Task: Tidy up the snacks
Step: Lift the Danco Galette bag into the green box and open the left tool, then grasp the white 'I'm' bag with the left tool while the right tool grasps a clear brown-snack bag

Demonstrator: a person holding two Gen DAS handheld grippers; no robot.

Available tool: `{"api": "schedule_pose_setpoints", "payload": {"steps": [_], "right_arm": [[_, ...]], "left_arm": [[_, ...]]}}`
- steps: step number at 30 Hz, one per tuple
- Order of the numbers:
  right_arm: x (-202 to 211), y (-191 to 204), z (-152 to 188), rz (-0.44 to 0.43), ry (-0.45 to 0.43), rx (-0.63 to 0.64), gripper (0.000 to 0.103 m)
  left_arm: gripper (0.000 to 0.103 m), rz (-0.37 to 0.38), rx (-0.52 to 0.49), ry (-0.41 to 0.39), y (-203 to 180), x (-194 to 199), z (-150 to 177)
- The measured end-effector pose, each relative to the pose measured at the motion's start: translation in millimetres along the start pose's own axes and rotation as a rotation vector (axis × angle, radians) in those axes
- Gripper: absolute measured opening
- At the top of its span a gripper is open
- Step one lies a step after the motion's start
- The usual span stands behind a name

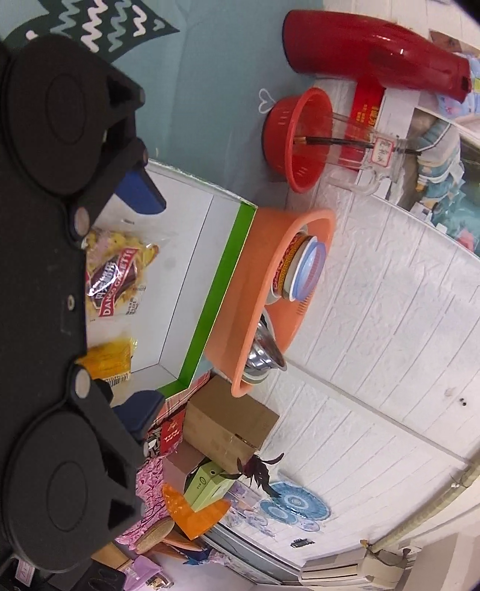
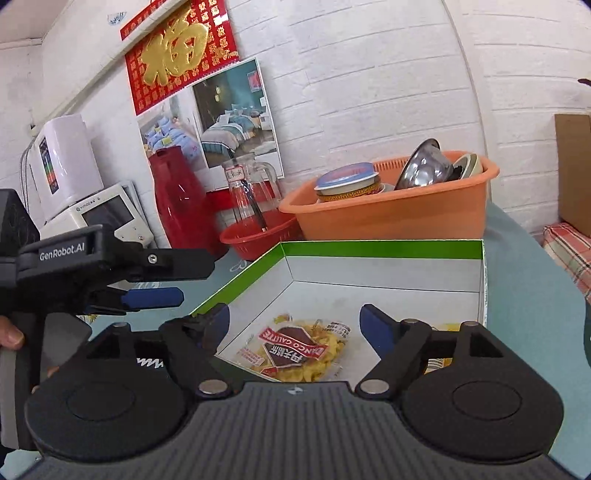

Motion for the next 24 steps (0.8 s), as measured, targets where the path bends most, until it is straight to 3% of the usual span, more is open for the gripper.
{"api": "schedule_pose_setpoints", "payload": {"steps": [7, 13, 24], "right_arm": [[60, 34, 5, -0.022, -0.033, 0.063, 0.103], [112, 70, 24, -0.088, -0.055, 0.079, 0.103], [126, 130, 91, -0.189, 0.111, 0.129, 0.103]], "left_arm": [[0.103, 0.003, -0.058, -0.038, -26, 72, 8], [0.103, -0.048, -0.145, -0.055, -33, 140, 42], [0.103, -0.248, -0.179, 0.07, 29, 194, 119]]}}
Point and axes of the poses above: each gripper's, at about its wrist camera, not at the fingertips, and x roughly against the way its jaws point, y to its left, z to its underside, the point moved 2 cm from there along -x, roughly the way its jaws point, and after that the axes turned 2 degrees about -z, right-handed, at the moved point
